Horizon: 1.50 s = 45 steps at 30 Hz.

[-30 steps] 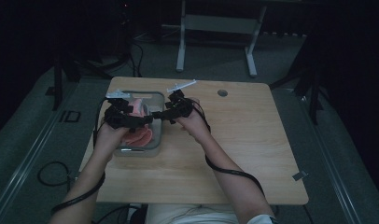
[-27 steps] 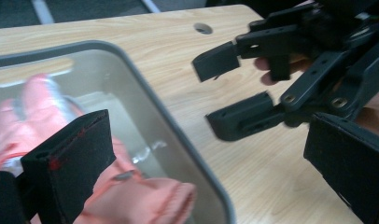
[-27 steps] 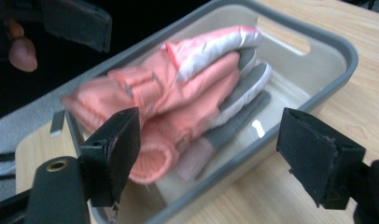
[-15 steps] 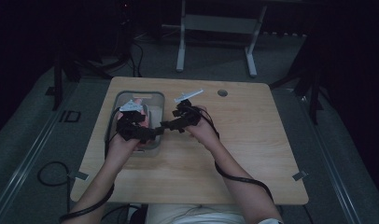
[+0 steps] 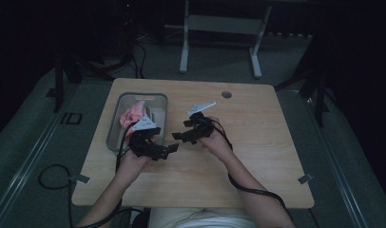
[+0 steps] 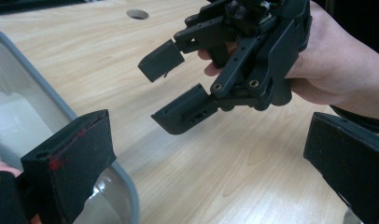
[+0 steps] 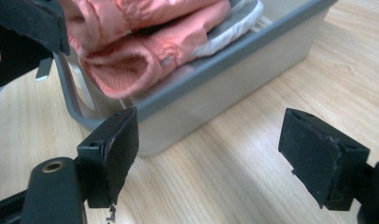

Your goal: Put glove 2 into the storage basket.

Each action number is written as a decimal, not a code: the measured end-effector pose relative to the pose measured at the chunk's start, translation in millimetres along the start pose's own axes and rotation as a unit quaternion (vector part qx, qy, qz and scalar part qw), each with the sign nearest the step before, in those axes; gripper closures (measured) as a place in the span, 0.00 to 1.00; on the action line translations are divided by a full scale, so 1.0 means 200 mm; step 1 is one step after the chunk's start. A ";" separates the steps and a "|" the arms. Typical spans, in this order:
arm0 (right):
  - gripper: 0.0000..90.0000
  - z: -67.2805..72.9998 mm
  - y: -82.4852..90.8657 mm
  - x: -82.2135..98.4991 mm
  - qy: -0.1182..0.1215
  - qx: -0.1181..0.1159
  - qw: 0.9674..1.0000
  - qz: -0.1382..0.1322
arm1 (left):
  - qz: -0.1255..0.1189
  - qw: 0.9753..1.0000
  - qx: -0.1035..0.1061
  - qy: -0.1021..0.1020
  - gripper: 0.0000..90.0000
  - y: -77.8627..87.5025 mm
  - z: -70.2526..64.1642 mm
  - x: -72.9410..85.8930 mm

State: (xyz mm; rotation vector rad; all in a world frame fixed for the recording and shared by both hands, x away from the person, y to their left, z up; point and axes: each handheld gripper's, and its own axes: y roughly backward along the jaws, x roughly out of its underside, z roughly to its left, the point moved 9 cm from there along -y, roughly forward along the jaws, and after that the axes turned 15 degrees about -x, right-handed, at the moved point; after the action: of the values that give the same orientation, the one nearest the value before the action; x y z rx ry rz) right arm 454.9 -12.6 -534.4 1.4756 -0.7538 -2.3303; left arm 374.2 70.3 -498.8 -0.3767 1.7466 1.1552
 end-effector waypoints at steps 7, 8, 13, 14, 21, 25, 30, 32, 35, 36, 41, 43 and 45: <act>0.22 -0.01 0.02 0.12 0.002 0.001 1.000 0.011 | 0.006 1.000 0.011 -0.020 0.01 -0.02 -0.08 0.09; 0.21 -0.01 0.02 0.14 0.002 0.001 1.000 0.011 | 0.011 1.000 0.007 -0.027 0.01 -0.03 -0.09 0.10; 0.20 -0.02 0.03 0.20 0.006 0.000 1.000 0.017 | 0.029 0.998 0.011 -0.052 0.01 -0.06 -0.17 0.17; 0.20 -0.02 0.03 0.22 0.008 0.001 1.000 0.019 | 0.033 0.998 0.013 -0.056 0.01 -0.07 -0.18 0.18; 0.20 -0.03 0.03 0.29 0.017 0.003 1.000 0.015 | 0.043 0.996 0.036 -0.069 0.01 -0.13 -0.25 0.28; 0.19 -0.03 0.03 0.32 0.022 0.004 1.000 0.014 | 0.042 0.996 0.041 -0.074 0.01 -0.16 -0.27 0.32; 0.19 -0.04 0.02 0.36 0.023 0.005 1.000 0.020 | 0.043 0.994 0.043 -0.088 0.01 -0.19 -0.28 0.37; 0.19 -0.04 0.01 0.38 0.022 0.006 0.999 0.023 | 0.048 0.994 0.038 -0.095 0.01 -0.21 -0.28 0.39; 0.17 -0.04 0.00 0.40 0.023 0.005 0.999 0.023 | 0.051 0.993 0.036 -0.096 0.01 -0.22 -0.28 0.42; 0.16 -0.04 -0.01 0.41 0.022 0.002 1.000 0.020 | 0.050 0.993 0.038 -0.096 0.01 -0.22 -0.28 0.43; 0.16 -0.05 -0.01 0.44 0.022 0.011 1.000 0.009 | 0.053 0.993 0.039 -0.096 0.01 -0.25 -0.27 0.47; 0.16 -0.05 -0.01 0.44 0.028 0.015 1.000 0.003 | 0.055 0.993 0.034 -0.102 0.01 -0.25 -0.27 0.48; 0.16 -0.05 -0.02 0.45 0.027 0.015 1.000 -0.004 | 0.054 0.992 0.029 -0.107 0.01 -0.26 -0.27 0.49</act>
State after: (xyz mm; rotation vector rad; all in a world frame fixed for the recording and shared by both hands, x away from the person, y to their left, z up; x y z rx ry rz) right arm 424.2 -57.0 -607.1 1.5503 -0.7733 -2.2839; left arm 332.5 22.5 -604.1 -0.1183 1.6239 1.1723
